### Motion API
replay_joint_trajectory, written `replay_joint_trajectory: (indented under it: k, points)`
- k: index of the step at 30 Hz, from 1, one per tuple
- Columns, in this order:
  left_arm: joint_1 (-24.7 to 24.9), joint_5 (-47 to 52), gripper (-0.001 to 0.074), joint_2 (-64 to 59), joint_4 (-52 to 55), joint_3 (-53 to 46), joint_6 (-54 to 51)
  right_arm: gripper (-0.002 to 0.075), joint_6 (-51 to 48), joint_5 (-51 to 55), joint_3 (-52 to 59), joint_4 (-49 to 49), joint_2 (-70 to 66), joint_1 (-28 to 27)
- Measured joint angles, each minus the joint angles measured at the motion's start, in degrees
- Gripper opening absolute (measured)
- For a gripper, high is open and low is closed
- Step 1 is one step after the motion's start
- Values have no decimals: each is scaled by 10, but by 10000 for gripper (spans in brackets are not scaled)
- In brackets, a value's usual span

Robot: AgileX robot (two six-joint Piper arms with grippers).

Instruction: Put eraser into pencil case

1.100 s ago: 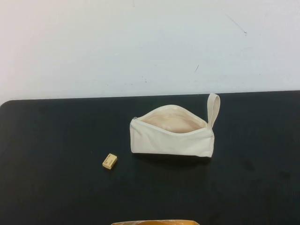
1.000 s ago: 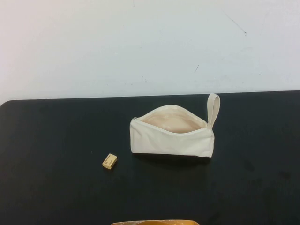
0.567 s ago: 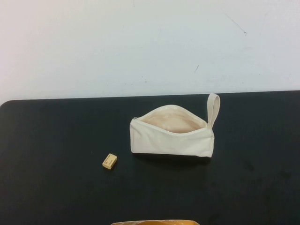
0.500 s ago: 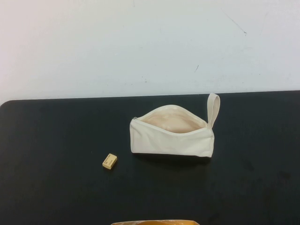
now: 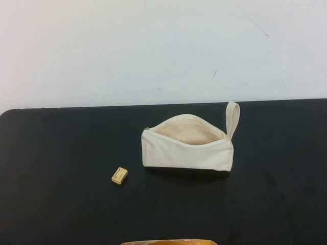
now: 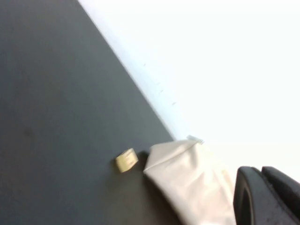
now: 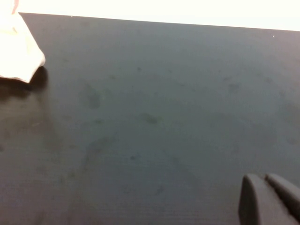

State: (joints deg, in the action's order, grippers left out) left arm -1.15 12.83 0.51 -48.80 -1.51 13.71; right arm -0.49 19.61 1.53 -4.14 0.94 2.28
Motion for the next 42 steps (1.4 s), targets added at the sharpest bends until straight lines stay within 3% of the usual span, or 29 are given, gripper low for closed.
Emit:
replay_joint_trajectory:
  k: [5, 10, 18, 26, 32, 38, 40, 42]
  points:
    - [1, -18, -1, 0, -65, 0, -22, -1, 0, 0, 0, 0, 0, 0]
    - [6, 53, -1, -9, -56, 67, -182, -1, 0, 0, 0, 0, 0, 0]
    - [11, 267, -1, -239, 211, 347, -252, -1, 0, 0, 0, 0, 0, 0]
    - [21, 365, -1, -468, 361, 579, -290, -1, 0, 0, 0, 0, 0, 0]
    - [107, 381, -1, -620, 418, 647, -295, -1, 0, 0, 0, 0, 0, 0]
    - [196, 385, 1, -774, 516, 681, -218, -1, 0, 0, 0, 0, 0, 0]
    - [212, 388, 28, -817, 522, 696, -201, -1, 0, 0, 0, 0, 0, 0]
    - [222, 392, 102, -863, 517, 718, -194, -1, 0, 0, 0, 0, 0, 0]
